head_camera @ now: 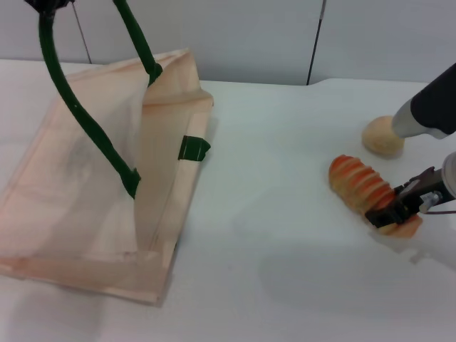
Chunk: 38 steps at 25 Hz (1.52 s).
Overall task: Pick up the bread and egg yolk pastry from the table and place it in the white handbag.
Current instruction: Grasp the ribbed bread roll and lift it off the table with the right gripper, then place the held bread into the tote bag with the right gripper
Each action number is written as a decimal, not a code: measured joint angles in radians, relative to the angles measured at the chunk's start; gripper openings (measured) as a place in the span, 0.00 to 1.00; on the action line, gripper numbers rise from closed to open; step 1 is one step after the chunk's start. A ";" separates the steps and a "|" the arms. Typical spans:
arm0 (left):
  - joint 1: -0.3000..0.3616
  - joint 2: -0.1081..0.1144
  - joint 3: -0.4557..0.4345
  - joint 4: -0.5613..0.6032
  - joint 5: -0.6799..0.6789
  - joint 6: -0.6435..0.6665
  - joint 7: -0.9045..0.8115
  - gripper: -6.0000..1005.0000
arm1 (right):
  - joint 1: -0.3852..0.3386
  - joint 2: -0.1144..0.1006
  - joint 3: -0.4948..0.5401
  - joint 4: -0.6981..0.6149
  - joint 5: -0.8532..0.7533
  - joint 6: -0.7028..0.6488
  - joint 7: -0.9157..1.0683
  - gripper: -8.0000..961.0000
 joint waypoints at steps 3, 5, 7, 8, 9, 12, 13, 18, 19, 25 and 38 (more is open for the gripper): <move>-0.001 0.000 0.003 -0.003 -0.002 0.007 0.001 0.13 | 0.010 -0.001 0.005 0.016 -0.002 -0.002 0.002 0.78; -0.007 -0.002 0.007 -0.011 -0.002 0.007 0.005 0.13 | 0.022 -0.001 0.009 0.037 -0.004 -0.002 0.008 0.73; -0.012 -0.004 0.017 -0.019 -0.001 0.009 0.009 0.13 | 0.039 -0.001 0.024 0.069 -0.005 -0.001 0.012 0.70; -0.013 -0.005 0.023 -0.023 -0.001 0.011 0.011 0.13 | 0.046 -0.001 0.031 0.083 -0.005 -0.001 0.012 0.69; -0.015 -0.005 0.025 -0.024 -0.001 0.014 0.011 0.13 | 0.050 -0.001 0.036 0.091 -0.005 0.000 0.010 0.68; -0.020 -0.006 0.029 -0.030 -0.002 0.018 0.012 0.13 | 0.054 0.000 0.026 0.085 -0.005 0.003 0.006 0.67; -0.022 -0.006 0.030 -0.033 -0.002 0.018 0.012 0.13 | 0.054 0.002 0.023 0.078 -0.006 0.003 0.006 0.66; -0.029 -0.006 0.043 -0.039 -0.003 0.025 0.013 0.13 | 0.040 0.005 0.018 0.010 0.000 0.006 0.006 0.64; -0.031 -0.006 0.044 -0.040 -0.003 0.026 0.013 0.13 | 0.033 0.006 0.018 -0.015 0.001 0.008 0.006 0.63; -0.038 -0.006 0.044 -0.041 -0.005 0.043 0.019 0.13 | -0.015 0.006 -0.005 -0.155 0.046 0.029 0.007 0.57; -0.076 -0.012 0.066 -0.061 -0.047 0.065 0.025 0.13 | 0.003 0.006 -0.141 -0.221 0.178 -0.032 0.006 0.43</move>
